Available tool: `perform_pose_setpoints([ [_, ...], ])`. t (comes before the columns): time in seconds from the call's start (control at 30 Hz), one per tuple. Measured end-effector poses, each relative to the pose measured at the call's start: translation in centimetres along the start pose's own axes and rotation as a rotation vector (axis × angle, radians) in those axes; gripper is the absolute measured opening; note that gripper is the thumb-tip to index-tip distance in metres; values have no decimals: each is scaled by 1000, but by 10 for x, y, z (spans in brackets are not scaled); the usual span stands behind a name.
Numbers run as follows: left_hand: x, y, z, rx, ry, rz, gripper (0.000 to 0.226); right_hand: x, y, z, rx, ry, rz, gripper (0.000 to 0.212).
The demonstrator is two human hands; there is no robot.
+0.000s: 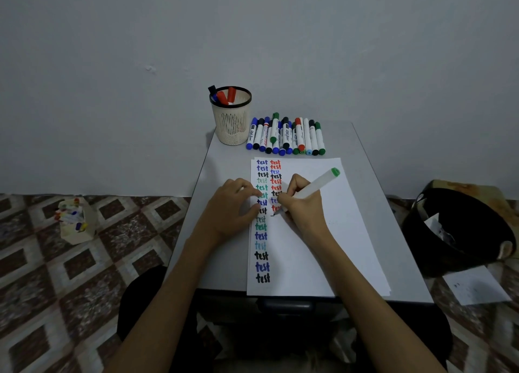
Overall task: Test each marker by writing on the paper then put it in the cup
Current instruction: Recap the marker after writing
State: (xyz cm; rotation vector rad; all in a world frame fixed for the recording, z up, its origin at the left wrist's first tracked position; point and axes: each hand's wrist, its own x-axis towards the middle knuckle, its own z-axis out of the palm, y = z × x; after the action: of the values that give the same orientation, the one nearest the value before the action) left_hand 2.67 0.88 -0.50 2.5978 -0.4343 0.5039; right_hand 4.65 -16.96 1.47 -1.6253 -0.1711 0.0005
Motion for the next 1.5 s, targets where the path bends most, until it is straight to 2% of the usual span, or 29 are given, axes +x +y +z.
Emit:
perform_pose_setpoints([
  [0.17,0,0,0,2,-1,-5,46,0,1,1,-33,10,2,26],
  [0.33,0,1,-1,-5,0,-7,46,-3,-4,0,-25,-49,25,27],
  [0.47,0,0,-1,-3,-5,-11,47,-2,-3,-2,48,-4,22,23],
  [0.57,0,0,0,-14,0,-12,45,-2,-3,-1,2,-1,-2,29],
  [0.83,0,1,-1,-9,1,-14,46,-4,-4,-1,6,-29,9,27],
  [1.0,0,0,0,-23,0,-11,42,-6,-8,-2,52,23,13,32],
  [1.2,-1,1,0,-18,8,-11,44,-8,-12,-1,36,-1,6,36],
  [1.5,-1,0,1,-10,26,1,38,-9,-9,0,31,63,-12,31],
])
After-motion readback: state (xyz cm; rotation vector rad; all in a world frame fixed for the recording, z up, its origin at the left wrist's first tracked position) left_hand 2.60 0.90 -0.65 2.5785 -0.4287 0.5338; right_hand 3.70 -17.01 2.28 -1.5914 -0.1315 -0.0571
